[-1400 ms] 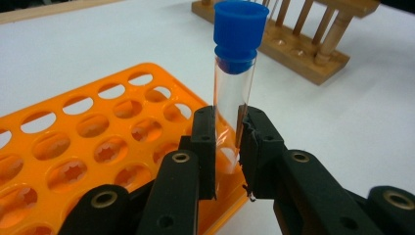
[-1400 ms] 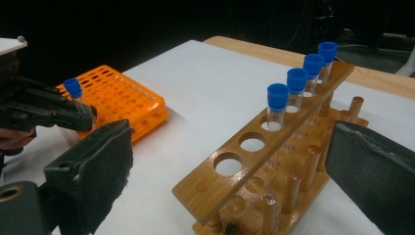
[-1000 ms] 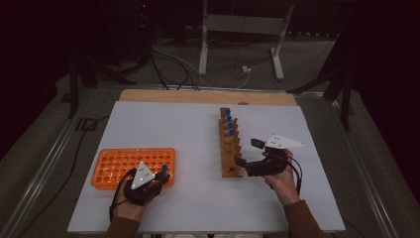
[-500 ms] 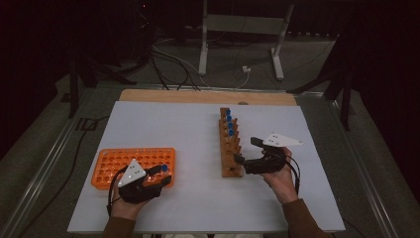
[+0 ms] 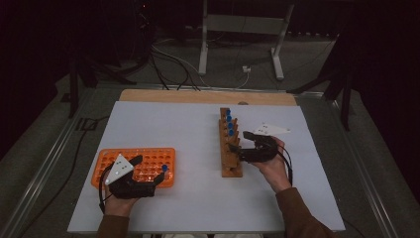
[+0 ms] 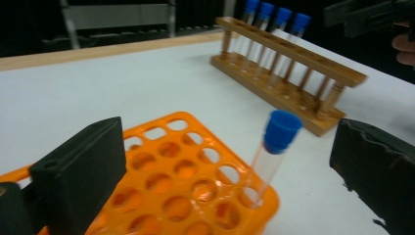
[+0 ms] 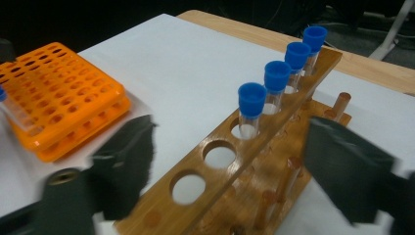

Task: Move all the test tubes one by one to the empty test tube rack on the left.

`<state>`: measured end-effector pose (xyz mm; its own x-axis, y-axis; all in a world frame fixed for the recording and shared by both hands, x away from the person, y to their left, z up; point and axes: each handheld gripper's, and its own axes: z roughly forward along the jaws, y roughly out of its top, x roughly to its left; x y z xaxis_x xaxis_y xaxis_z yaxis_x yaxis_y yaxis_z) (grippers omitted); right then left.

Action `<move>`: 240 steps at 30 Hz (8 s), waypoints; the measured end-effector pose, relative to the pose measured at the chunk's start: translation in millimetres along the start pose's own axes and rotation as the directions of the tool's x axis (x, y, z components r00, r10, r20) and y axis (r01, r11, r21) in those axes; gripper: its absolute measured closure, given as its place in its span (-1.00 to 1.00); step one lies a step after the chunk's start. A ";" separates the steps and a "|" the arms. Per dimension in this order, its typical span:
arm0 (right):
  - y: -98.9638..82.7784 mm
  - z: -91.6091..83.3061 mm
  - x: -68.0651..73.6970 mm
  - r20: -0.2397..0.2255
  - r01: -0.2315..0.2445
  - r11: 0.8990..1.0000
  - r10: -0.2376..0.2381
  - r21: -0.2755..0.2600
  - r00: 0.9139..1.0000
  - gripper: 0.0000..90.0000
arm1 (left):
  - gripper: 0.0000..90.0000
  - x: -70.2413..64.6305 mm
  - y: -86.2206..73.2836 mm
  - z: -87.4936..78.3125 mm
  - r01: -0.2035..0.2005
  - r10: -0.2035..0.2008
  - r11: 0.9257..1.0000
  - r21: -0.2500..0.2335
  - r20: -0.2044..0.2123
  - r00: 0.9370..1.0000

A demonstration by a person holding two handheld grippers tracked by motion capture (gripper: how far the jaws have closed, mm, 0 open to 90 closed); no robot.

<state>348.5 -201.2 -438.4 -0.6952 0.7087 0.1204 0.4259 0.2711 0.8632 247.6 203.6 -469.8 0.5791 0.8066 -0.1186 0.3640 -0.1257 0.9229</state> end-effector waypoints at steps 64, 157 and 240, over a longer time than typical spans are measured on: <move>53.2 3.0 17.4 0.111 0.124 0.992 -0.122 -0.016 0.986 0.71 | -0.97 -7.3 39.0 11.0 -0.011 0.010 1.000 -0.016 -0.012 1.000; 52.7 33.7 72.4 -0.132 0.065 0.997 -0.071 -0.048 0.989 -1.00 | 0.74 -6.7 56.3 29.7 -0.049 0.049 0.998 -0.035 -0.017 0.999; 11.9 11.0 36.8 -0.082 0.020 0.999 -0.023 -0.047 0.996 -1.00 | 0.14 -1.1 -14.0 -1.7 -0.076 0.063 0.986 0.146 0.093 0.994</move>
<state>334.4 -164.7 -429.1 -0.7501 0.6464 0.1398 0.3846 0.2543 0.8874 240.7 205.4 -481.9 0.6662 0.7399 -0.0934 0.4210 -0.2697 0.8660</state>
